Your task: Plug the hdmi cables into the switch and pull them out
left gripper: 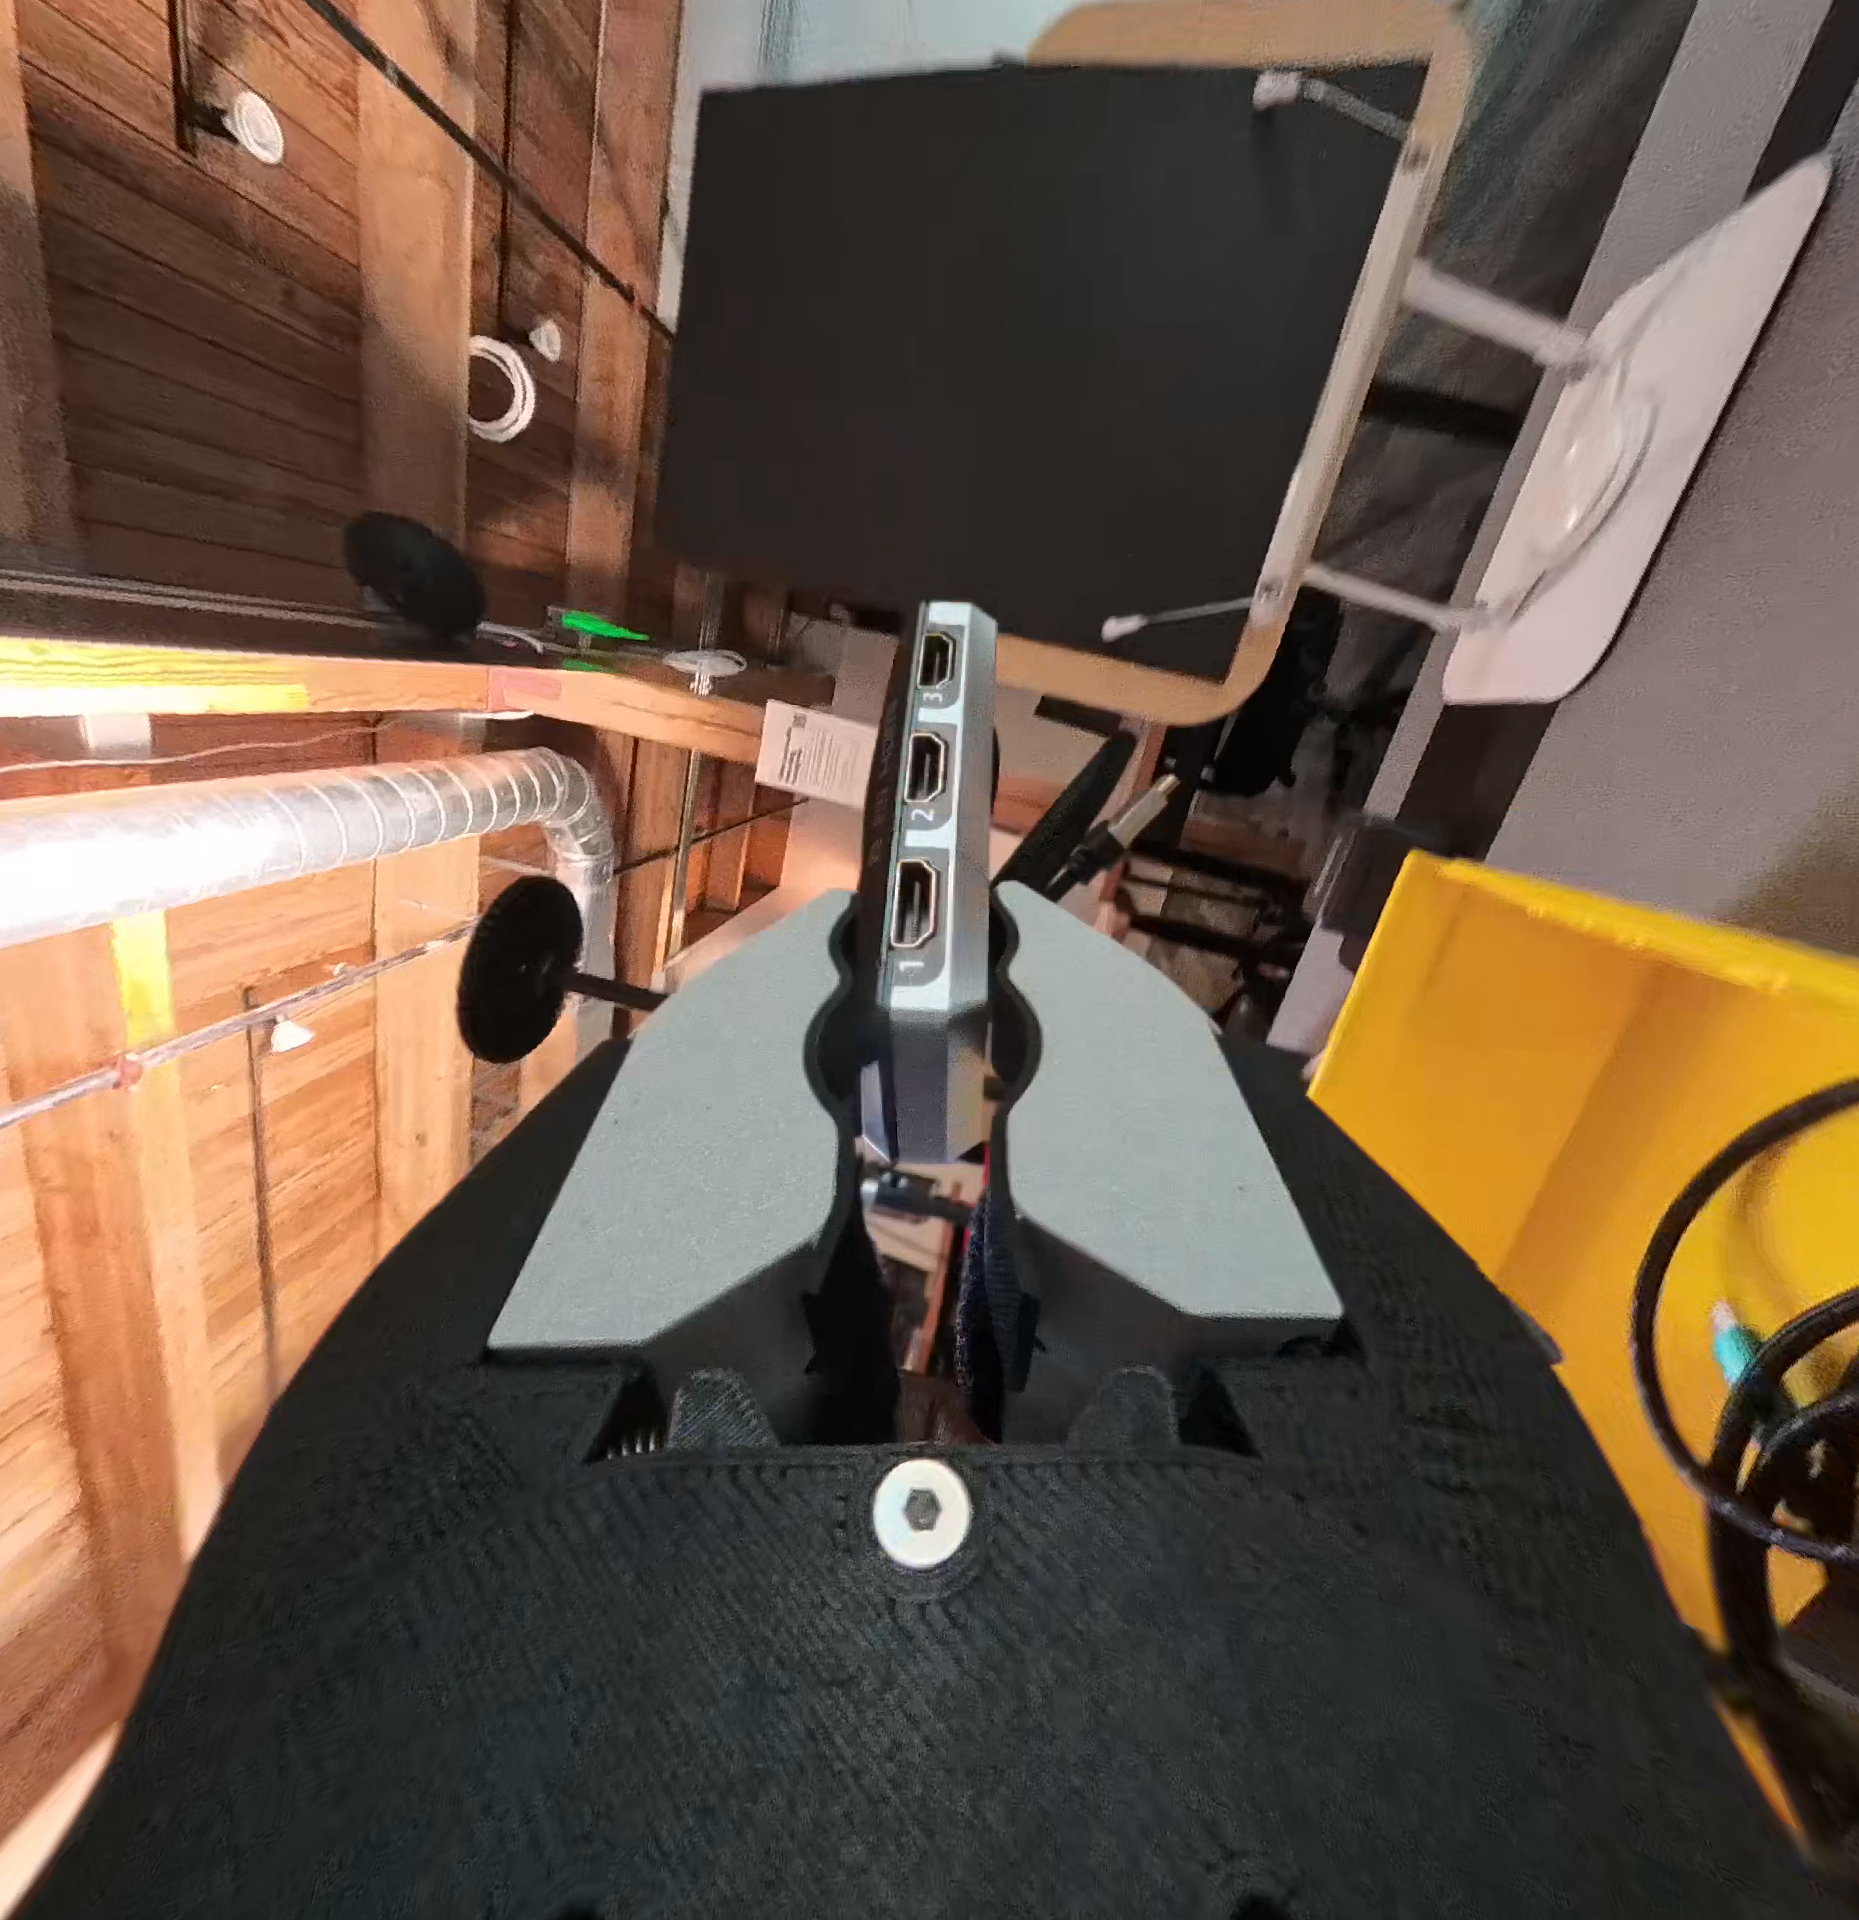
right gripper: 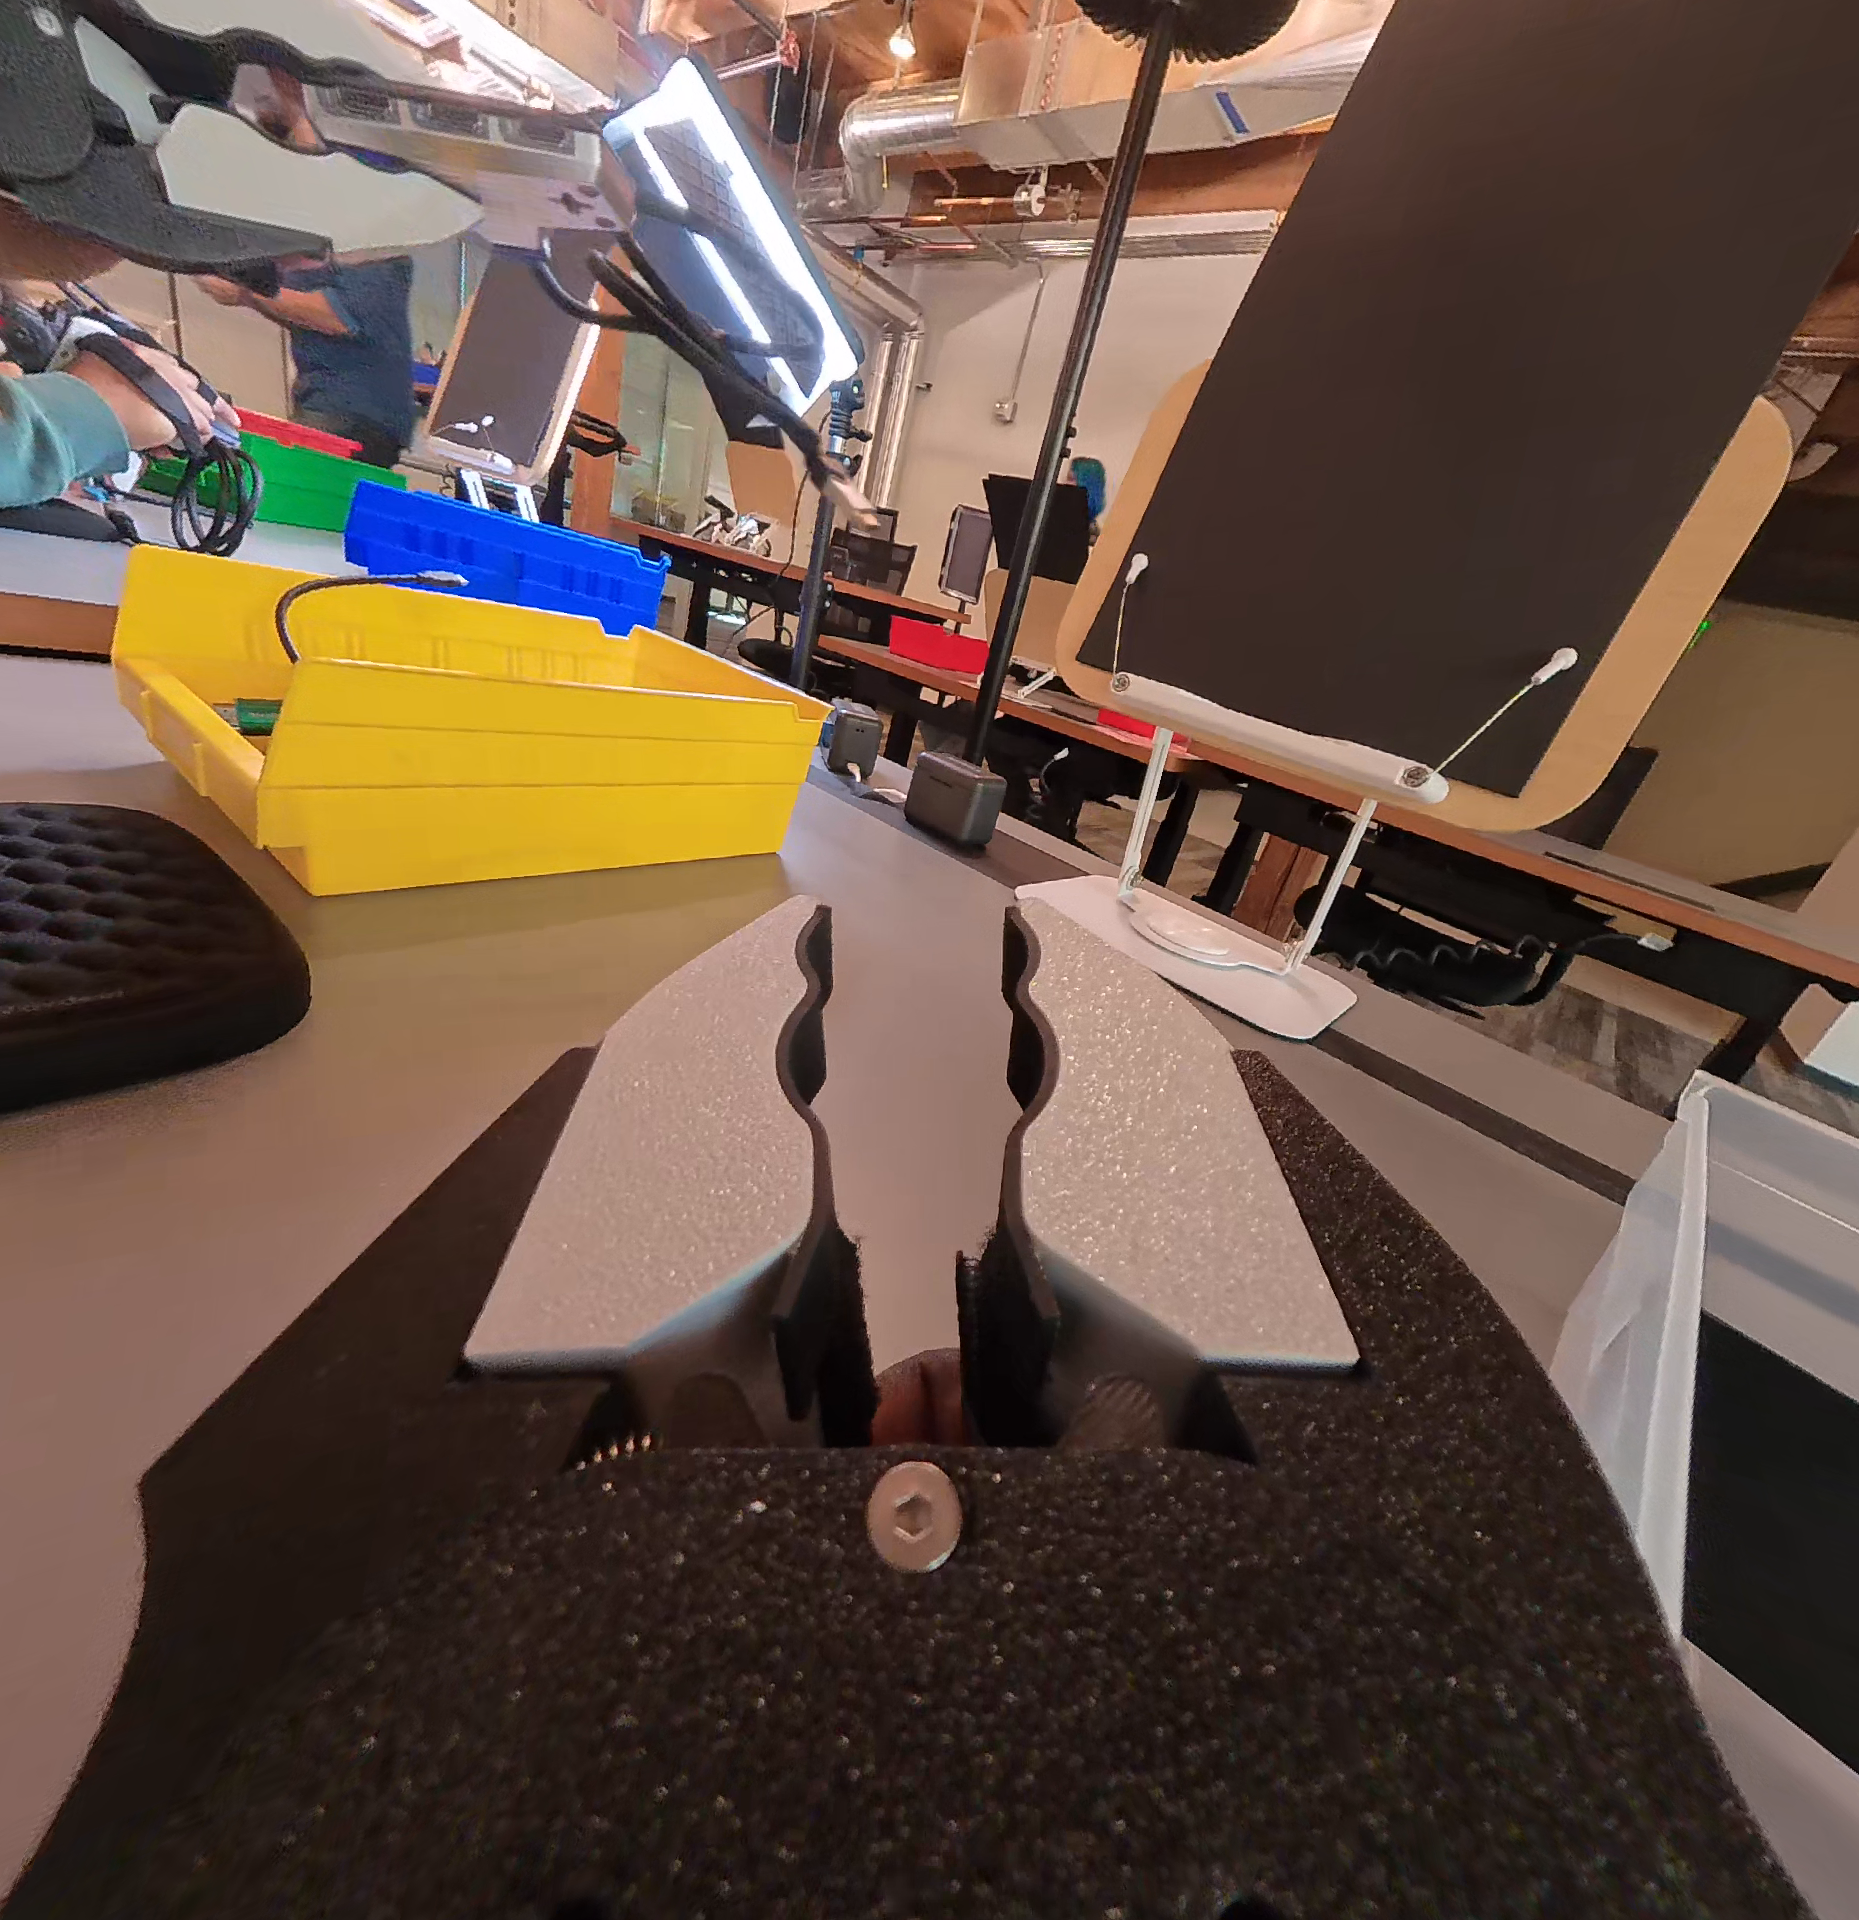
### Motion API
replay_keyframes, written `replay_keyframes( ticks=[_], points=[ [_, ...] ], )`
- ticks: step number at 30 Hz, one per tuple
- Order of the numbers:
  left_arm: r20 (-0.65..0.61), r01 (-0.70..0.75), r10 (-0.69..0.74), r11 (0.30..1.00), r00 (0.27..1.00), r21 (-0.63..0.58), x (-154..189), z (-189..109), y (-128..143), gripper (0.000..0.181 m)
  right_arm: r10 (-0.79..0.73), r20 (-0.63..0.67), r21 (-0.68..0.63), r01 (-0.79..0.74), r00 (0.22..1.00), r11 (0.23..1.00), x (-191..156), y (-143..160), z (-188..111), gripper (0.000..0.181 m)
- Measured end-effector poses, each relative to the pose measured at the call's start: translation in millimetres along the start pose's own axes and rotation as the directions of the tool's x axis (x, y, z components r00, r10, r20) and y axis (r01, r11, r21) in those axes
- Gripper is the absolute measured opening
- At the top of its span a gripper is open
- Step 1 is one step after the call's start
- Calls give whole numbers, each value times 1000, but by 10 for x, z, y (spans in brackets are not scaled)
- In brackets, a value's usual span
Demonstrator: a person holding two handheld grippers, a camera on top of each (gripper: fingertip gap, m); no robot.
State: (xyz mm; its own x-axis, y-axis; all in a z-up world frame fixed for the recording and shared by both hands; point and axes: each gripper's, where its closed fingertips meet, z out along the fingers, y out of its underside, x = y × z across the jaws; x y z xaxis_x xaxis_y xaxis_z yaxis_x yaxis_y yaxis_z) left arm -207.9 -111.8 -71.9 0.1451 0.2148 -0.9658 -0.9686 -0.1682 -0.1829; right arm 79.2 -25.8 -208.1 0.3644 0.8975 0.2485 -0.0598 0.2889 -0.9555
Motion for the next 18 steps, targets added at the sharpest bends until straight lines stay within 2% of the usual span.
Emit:
replay_keyframes(
  ticks=[3,6,8,10,13,18],
  points=[
    [-81,79,-70,990,994,113,308,30,-505,21,2,-15,11,-2,1000,1000,23,-13,-12,31],
    [-222,75,-33,980,974,183,862,30,-977,21,11,-24,17,-11,1000,1000,44,-19,-21,31],
    [-322,75,-11,980,947,187,1260,15,-1170,21,15,-28,24,-15,999,1000,53,-27,-29,31],
    [-393,41,27,985,919,165,1604,-8,-1245,21,18,-34,29,-17,999,999,62,-34,-38,30],
    [-450,-44,80,995,889,90,1959,-47,-1172,21,19,-35,33,-18,999,999,64,-38,-42,30],
    [-625,-109,30,990,780,-88,2489,-267,-945,23,19,-28,25,-18,999,1000,55,-26,-29,30]
  ],
)
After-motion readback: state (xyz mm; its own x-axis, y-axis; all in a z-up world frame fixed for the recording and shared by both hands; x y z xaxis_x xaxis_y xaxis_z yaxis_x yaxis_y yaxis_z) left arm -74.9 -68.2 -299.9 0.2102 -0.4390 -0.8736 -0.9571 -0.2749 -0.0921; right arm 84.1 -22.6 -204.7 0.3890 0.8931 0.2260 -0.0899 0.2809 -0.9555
